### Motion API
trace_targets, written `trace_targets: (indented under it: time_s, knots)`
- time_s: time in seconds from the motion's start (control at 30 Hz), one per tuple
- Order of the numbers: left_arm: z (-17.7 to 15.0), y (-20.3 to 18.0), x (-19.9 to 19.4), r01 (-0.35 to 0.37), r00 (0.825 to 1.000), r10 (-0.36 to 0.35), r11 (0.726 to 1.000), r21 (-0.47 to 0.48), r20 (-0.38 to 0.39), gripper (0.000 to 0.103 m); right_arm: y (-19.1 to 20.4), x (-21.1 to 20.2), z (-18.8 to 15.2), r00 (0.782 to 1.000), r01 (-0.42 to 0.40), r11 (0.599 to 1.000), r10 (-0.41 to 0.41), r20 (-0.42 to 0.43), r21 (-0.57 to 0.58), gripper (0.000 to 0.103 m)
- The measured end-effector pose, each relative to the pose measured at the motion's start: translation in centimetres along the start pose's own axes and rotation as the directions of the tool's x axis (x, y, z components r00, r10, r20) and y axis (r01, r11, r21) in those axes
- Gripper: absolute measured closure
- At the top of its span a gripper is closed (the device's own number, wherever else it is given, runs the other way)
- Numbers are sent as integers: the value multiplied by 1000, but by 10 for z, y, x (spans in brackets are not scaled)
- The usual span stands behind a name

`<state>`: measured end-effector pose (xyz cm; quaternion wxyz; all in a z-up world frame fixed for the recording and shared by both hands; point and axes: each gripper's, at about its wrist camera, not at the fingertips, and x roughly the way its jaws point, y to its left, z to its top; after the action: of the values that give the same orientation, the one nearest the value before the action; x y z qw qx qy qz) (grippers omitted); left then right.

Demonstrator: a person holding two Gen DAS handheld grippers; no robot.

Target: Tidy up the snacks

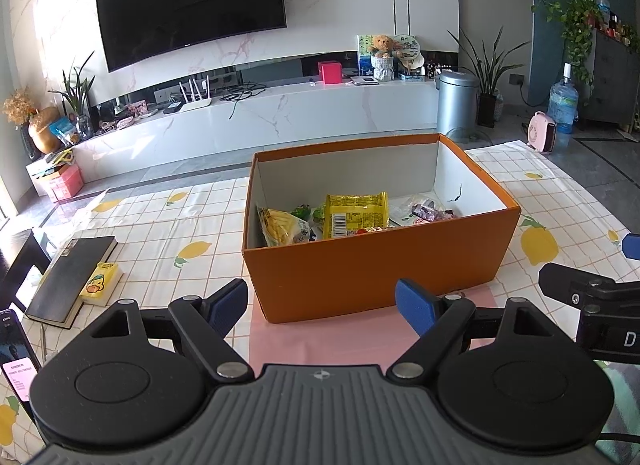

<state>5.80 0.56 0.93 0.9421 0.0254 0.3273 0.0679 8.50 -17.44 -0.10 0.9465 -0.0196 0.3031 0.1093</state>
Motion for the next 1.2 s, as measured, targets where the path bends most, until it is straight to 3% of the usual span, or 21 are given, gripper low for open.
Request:
trace_targets:
  time_s: [1.2]
  knots:
    - [0, 2, -7, -16, 1000, 16, 1000, 2, 17, 5, 11, 5, -2, 999, -4, 999, 3, -32, -32, 4]
